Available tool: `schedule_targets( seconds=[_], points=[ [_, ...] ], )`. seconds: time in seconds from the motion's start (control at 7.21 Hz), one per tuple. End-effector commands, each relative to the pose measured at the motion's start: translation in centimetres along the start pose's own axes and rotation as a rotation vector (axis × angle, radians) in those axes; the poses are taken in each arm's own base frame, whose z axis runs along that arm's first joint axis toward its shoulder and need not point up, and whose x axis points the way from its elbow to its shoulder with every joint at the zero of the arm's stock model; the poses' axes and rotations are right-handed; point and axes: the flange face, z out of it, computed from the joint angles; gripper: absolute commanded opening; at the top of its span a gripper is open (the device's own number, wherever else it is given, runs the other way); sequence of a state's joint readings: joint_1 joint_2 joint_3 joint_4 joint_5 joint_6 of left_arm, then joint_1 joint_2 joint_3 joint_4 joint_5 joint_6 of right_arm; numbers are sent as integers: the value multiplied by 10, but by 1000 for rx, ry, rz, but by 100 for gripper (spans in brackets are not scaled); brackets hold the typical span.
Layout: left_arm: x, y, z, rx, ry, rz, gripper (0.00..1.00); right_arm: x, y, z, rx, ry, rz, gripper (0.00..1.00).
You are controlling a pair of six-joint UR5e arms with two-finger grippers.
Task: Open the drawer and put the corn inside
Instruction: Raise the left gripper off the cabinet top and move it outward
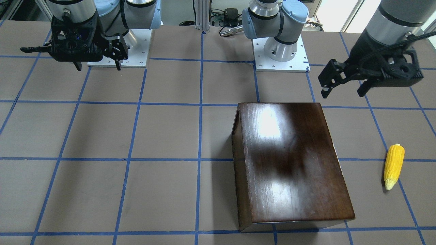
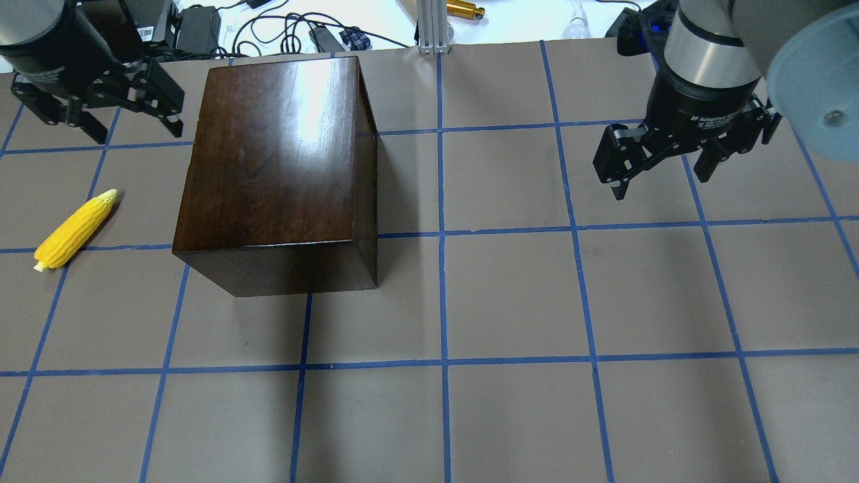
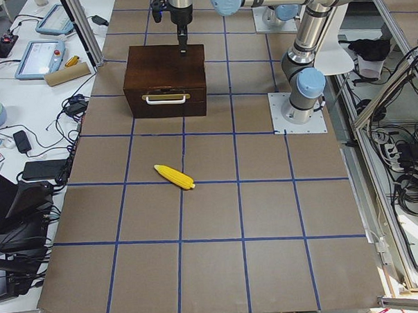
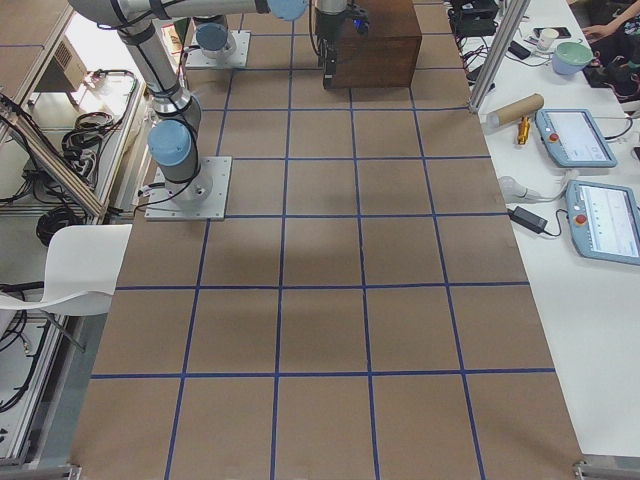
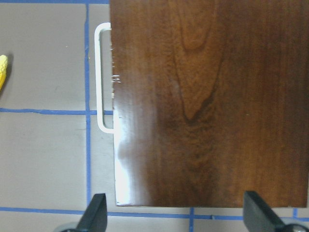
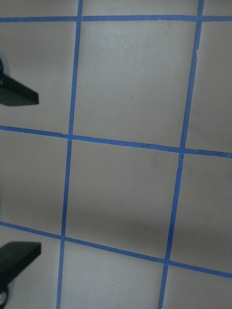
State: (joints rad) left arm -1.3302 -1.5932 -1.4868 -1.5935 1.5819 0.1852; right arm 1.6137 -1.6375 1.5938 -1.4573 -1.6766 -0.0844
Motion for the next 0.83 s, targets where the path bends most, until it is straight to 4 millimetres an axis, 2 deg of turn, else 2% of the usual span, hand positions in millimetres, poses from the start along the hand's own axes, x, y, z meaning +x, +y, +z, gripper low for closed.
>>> schedule_targets(
  seconds=[0.0, 0.14, 0.28, 0.42, 0.69],
  points=[
    [-98, -7, 14, -32, 1, 57, 100, 0, 0, 0, 1, 0, 0, 100],
    [-137, -7, 24, -48, 6, 118, 100, 0, 0, 0, 1, 0, 0, 100],
    [-164, -10, 34, -58, 13, 146, 100, 0, 0, 0, 1, 0, 0, 100],
    [-180, -15, 51, -78, 27, 150, 100, 0, 0, 0, 1, 0, 0, 100],
    [-192, -39, 107, -130, 68, 131, 100, 0, 0, 0, -1, -2, 0, 100]
  ],
)
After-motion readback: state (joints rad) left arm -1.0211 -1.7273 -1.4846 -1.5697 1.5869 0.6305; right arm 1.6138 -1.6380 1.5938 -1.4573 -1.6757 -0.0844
